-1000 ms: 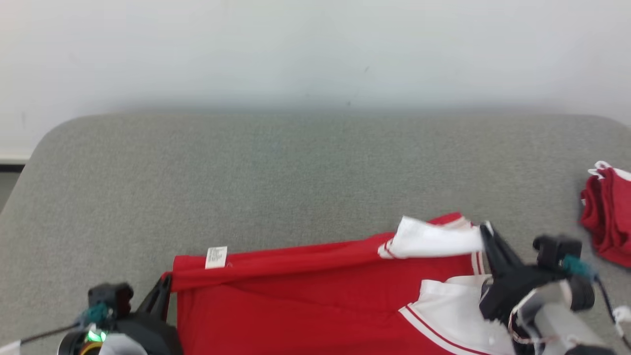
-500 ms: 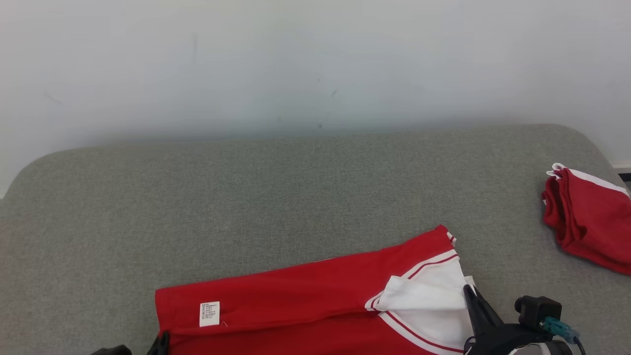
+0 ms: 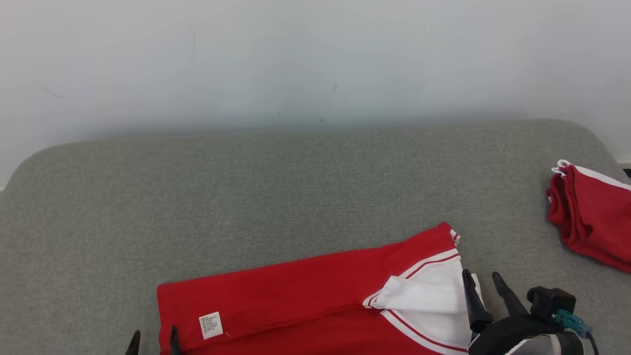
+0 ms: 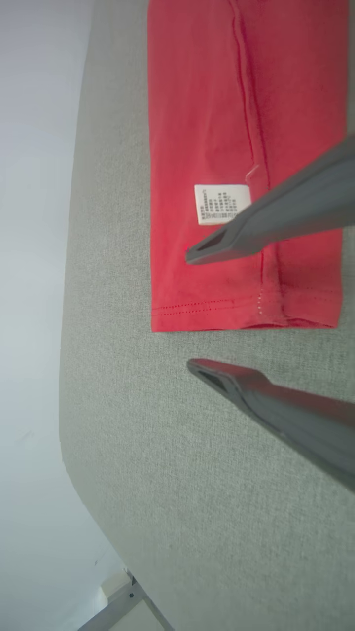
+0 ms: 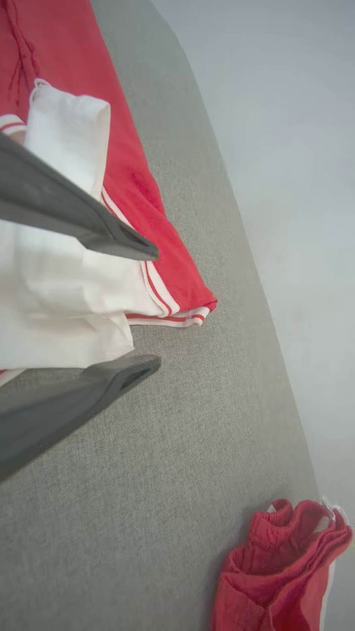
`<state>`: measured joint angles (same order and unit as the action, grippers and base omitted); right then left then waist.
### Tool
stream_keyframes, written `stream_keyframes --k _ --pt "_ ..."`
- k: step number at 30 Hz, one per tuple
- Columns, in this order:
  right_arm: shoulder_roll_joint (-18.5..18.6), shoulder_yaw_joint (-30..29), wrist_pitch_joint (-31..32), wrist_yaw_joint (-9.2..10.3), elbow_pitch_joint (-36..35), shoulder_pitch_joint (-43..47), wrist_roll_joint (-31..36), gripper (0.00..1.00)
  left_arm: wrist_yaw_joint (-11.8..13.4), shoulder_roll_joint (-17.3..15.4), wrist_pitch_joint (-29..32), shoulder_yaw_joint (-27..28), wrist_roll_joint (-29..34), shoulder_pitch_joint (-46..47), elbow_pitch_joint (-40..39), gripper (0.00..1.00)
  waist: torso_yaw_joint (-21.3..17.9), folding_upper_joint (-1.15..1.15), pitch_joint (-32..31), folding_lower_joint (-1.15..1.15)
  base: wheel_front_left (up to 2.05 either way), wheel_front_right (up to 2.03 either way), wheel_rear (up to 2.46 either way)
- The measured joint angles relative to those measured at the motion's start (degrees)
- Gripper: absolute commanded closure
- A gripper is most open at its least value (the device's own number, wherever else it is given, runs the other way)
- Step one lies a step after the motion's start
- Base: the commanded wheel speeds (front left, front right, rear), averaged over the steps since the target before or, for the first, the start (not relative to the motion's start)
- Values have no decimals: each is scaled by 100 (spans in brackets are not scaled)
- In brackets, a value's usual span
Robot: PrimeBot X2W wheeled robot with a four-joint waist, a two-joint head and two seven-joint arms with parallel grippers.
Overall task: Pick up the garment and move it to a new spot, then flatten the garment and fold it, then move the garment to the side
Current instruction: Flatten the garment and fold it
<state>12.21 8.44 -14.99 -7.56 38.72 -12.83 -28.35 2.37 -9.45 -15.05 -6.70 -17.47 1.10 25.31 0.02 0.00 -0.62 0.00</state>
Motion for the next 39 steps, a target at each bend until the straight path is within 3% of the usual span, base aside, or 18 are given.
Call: stream_keyframes --k 12,22,23,24,25,34,39 --pt "107 -155 693 0 598 -142 155 0 -140 441 0 363 765 -242 -291 0 292 0 235 0 0 0 0" --pt "71 432 1183 20 404 -137 -319 0 -294 576 0 568 912 -233 -274 0 455 0 387 0 0 0 0" --pt "98 492 1203 20 397 -137 -345 44 -307 587 0 577 931 -233 -272 0 452 0 384 0 0 0 0" --pt "120 550 1216 20 397 -135 -354 77 -338 594 0 580 942 -232 -272 0 449 0 381 0 0 0 0" --pt "137 584 1226 20 398 -133 -390 100 -343 604 0 588 944 -230 -271 0 446 0 378 0 0 0 0" --pt "201 -93 256 -7 956 -352 -227 100 -397 635 0 601 1053 -216 -281 0 445 1 389 0 0 0 0" --pt "221 -563 37 -1 1126 -417 7 100 -438 644 0 627 1051 -220 -252 0 391 1 354 0 0 0 0"
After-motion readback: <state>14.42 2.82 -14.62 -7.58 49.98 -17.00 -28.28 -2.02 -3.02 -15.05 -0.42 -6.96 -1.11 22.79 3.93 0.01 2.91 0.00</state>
